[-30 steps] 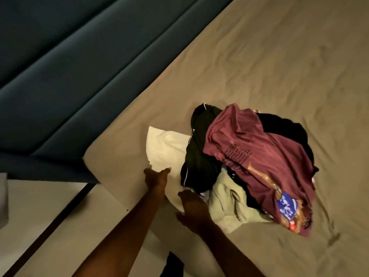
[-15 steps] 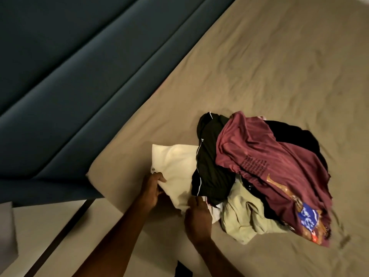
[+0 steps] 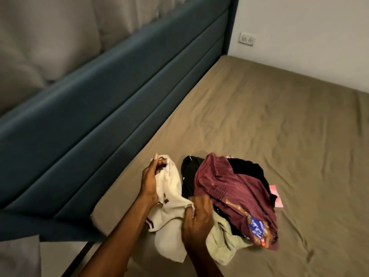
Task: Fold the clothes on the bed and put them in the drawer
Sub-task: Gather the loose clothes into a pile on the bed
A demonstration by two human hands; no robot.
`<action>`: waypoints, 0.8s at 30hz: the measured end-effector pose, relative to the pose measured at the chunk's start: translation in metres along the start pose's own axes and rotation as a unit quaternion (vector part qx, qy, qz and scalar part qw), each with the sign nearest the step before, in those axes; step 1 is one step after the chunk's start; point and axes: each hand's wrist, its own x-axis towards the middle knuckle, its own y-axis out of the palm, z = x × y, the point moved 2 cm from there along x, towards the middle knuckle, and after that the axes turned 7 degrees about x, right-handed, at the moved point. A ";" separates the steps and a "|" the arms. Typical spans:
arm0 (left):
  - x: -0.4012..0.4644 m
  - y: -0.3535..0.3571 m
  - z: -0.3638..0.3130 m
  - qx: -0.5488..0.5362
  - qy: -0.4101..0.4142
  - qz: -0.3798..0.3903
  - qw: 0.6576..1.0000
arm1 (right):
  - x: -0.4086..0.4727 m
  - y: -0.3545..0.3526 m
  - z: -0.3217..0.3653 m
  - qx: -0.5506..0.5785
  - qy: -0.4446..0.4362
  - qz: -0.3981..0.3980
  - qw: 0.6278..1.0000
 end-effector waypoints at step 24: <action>-0.084 0.086 0.120 0.420 -0.082 -0.121 0.896 | 0.031 -0.242 -0.144 -0.218 0.238 0.194 0.926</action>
